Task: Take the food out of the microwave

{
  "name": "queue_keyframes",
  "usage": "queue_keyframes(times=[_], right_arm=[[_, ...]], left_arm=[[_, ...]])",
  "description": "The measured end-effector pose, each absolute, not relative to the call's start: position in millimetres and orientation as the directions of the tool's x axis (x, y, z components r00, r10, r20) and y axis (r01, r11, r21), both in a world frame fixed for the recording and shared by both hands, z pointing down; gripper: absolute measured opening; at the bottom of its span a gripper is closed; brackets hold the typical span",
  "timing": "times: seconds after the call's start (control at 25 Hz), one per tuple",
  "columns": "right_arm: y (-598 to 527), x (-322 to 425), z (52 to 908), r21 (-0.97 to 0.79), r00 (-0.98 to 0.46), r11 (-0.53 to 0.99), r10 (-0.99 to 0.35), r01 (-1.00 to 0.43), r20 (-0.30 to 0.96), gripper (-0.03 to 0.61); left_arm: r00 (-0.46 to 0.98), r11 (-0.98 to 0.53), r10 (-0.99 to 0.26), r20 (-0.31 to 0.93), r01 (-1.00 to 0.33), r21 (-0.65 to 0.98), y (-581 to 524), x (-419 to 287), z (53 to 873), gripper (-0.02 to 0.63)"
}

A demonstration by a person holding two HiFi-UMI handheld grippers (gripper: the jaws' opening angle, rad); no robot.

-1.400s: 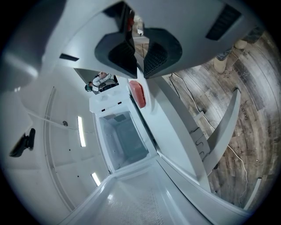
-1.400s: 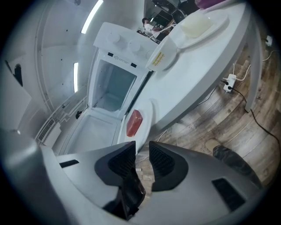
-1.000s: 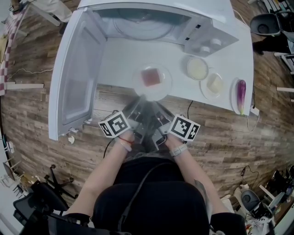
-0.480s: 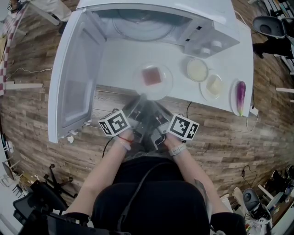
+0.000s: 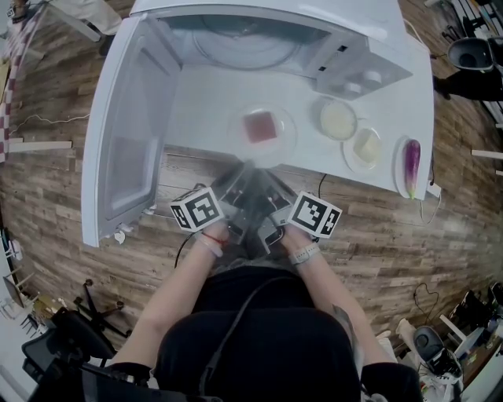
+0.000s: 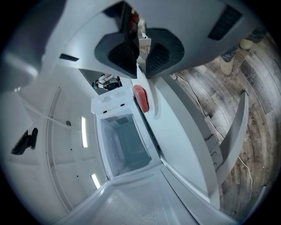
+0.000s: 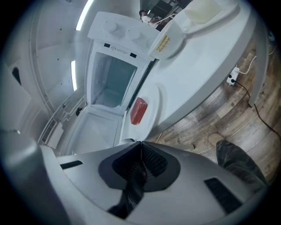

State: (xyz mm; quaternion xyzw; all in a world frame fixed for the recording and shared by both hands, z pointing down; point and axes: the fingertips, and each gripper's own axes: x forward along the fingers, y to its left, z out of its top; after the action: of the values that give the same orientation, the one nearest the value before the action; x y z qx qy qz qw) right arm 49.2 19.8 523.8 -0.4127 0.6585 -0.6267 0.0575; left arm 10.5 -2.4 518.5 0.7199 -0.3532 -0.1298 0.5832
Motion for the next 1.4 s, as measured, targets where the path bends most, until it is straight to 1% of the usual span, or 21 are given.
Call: queue_keyframes(times=[0.44,0.6,0.76,1.04,1.4], right_arm=[[12.7,48.4,523.6,-0.877,-0.643,-0.131,-0.631,-0.462,0.433,0.026],[10.6,48.4,523.5,-0.878,-0.641,-0.13,-0.635,-0.461,0.431,0.026],[10.1,47.9,523.2,-0.88,-0.639,-0.128,-0.64,-0.458,0.426,0.026],[10.9,49.5,523.8,-0.884,-0.642,-0.123,-0.644,-0.45,0.416,0.026],[16.6,51.6,516.7,-0.9,-0.664,-0.099,-0.642,-0.426,0.384,0.026]], left_arm=[[0.724,-0.121,-0.631,0.279,-0.448,0.886,13.9,-0.2,518.4,0.055],[0.725,-0.1,-0.618,0.306,-0.458,0.883,19.7,-1.3,520.3,0.055],[0.734,-0.124,-0.611,0.296,-0.459,0.88,23.2,0.5,515.4,0.054],[0.731,-0.198,-0.612,0.302,-0.511,0.837,23.3,0.5,509.7,0.014],[0.732,-0.226,-0.609,0.306,-0.53,0.817,23.4,0.1,506.2,0.011]])
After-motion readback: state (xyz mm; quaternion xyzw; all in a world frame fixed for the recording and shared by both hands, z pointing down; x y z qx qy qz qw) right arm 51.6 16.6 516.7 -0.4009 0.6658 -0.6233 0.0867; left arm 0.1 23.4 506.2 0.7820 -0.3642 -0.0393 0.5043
